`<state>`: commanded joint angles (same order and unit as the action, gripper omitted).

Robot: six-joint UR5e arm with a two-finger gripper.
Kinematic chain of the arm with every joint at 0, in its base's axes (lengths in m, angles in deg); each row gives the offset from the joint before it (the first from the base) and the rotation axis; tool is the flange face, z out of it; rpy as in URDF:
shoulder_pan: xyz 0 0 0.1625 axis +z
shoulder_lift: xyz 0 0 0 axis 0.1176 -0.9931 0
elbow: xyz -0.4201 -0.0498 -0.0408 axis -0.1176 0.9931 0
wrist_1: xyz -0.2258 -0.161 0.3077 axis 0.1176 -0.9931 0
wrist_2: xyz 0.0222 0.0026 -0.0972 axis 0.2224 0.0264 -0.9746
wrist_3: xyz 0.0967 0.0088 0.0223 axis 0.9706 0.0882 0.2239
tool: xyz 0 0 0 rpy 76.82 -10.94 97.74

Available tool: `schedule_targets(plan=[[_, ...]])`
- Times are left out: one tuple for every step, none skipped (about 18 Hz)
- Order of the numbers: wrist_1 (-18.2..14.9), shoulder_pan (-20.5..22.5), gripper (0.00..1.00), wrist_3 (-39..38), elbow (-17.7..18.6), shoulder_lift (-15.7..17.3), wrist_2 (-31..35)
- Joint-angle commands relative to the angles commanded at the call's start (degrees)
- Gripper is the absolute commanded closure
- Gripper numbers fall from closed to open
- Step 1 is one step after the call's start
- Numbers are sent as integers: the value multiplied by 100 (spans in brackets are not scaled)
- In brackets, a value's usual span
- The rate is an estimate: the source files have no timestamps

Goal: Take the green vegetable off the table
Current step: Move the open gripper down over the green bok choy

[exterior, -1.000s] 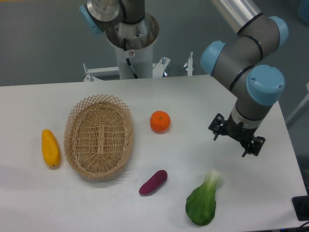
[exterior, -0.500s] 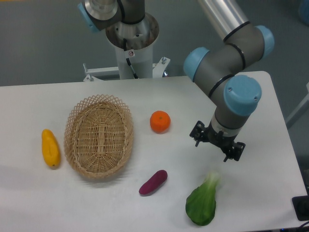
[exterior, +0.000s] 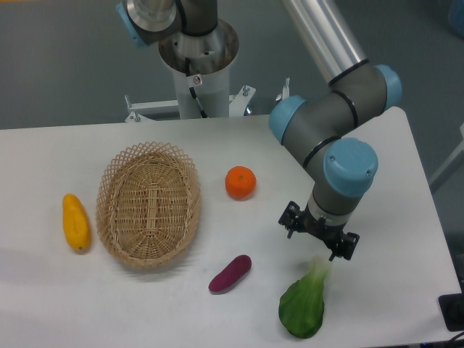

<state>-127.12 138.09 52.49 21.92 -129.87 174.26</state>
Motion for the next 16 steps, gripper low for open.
schedule_targets(plan=[[26,-35,0,-9,-105,-79,0],[27,-79,0,-35,-211,-158,0],[27,-114,0,-35,-282,-228,0],[27,-132,0,-44,-335,-299,0],[27,-141,0,-35,-387,-343,0],[27,-176,0,-53,-388,-361,0],[18,-211,0,-35,-388,-387,9],[18,-211,0,-35,-405,-405,17],[27,-211,0,-27,-414,-422,9],[35,-211,0,-44,-466,-492,9],[18,-211,0,-44,-623,-580,26],[18,-211,0,-44,-703,-615,0],[18,-211,0,-9,-704,-659,26],[27,-211,0,43,-739,-703,9],[53,-211,0,53,-852,-834,17],[53,-211,0,61,-1028,-940,44]])
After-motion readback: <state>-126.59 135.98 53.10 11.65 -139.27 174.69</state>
